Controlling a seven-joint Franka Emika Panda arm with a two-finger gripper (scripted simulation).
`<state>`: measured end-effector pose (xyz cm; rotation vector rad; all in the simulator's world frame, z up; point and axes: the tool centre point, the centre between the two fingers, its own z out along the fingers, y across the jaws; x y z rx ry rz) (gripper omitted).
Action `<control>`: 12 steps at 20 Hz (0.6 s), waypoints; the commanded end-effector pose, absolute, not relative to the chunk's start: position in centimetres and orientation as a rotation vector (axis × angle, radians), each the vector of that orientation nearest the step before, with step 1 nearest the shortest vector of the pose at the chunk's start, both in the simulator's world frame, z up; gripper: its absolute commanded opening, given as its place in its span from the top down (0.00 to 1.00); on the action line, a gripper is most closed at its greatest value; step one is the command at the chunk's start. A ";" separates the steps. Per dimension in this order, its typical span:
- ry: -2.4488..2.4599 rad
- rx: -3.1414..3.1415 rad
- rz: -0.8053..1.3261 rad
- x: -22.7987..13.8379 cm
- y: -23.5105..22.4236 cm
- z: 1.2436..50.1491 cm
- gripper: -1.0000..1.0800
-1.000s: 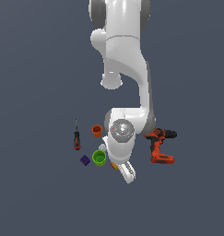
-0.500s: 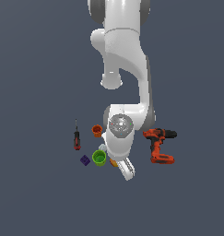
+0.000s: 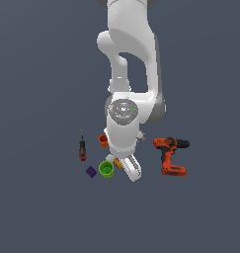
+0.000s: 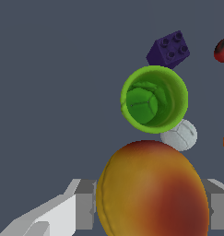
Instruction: Pick up a designated object from a clutter of objects.
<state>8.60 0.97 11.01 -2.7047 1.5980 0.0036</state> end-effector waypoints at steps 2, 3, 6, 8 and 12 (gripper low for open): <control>1.598 -2.703 0.001 7.4 0.1 14.2 1.00; 1.598 -2.703 0.001 7.0 -0.1 15.1 1.00; 1.598 -2.702 0.002 5.9 -0.9 18.0 1.00; 1.598 -2.702 0.002 5.1 -1.4 19.9 1.00; 1.598 -2.702 0.002 3.5 -2.5 24.0 1.00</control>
